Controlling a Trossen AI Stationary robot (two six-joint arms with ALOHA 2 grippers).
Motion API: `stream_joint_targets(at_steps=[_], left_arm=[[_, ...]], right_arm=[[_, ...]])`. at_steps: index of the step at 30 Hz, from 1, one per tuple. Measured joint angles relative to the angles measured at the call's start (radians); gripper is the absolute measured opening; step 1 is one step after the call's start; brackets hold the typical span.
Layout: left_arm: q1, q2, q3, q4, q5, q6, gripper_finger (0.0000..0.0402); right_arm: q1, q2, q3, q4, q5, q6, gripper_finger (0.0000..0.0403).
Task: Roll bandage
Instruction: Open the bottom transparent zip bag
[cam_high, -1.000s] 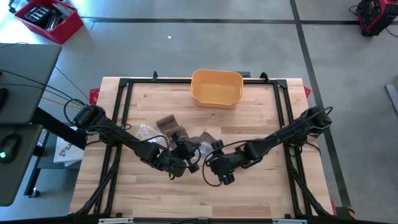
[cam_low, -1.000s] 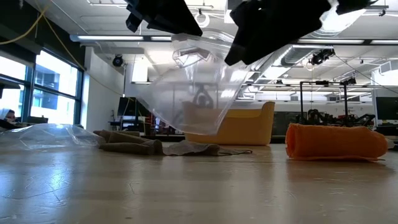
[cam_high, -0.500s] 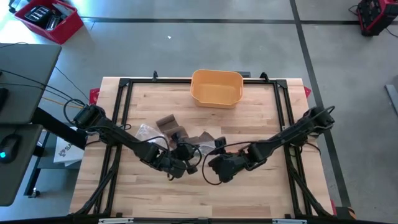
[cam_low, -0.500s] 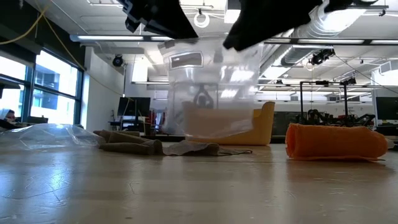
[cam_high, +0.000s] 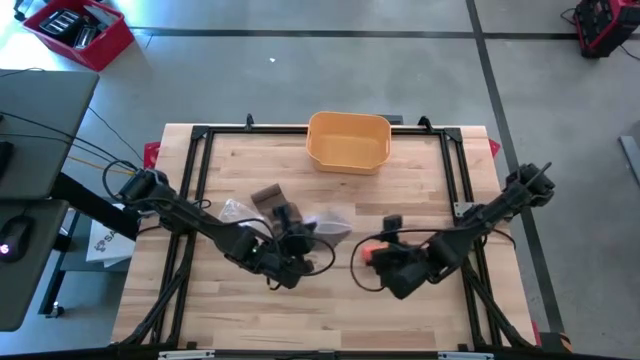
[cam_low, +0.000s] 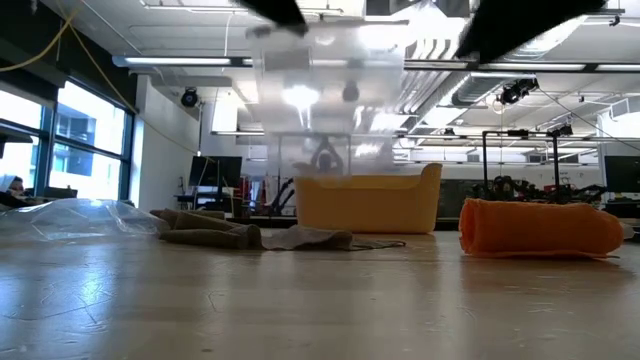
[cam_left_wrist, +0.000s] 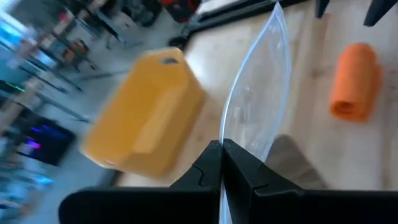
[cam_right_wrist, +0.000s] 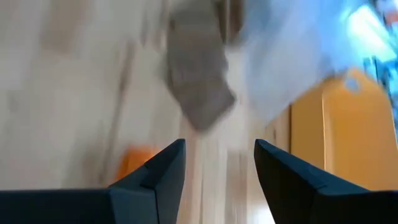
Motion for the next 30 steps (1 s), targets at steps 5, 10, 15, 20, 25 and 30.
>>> stream_joint_targets(at_steps=[5, 10, 15, 20, 25, 30], left_arm=[[0.002, 0.004, 0.066, -0.074, -0.133, 0.057, 0.0000], [0.000, 0.103, 0.009, -0.061, -0.095, -0.056, 0.0000], [0.006, 0.293, -0.006, 0.006, -0.001, -0.177, 0.0000], [0.019, 0.416, 0.003, 0.049, 0.051, -0.260, 0.0000], [0.036, 0.444, 0.017, 0.064, 0.104, -0.361, 0.0000], [0.043, 0.440, 0.018, 0.118, 0.134, -0.427, 0.0000]], right_arm=[[0.053, -0.086, -0.195, -0.002, -0.019, 0.220, 0.0183], [0.082, -0.205, -0.440, 0.215, -0.089, 0.352, 0.0183], [0.084, -0.286, -0.590, 0.431, -0.178, 0.411, 0.0183], [0.086, -0.315, -0.618, 0.511, -0.198, 0.386, 0.0183], [0.064, -0.316, -0.618, 0.507, -0.227, 0.370, 0.0184], [-0.037, -0.315, -0.618, 0.645, -0.285, 0.153, 0.0199]])
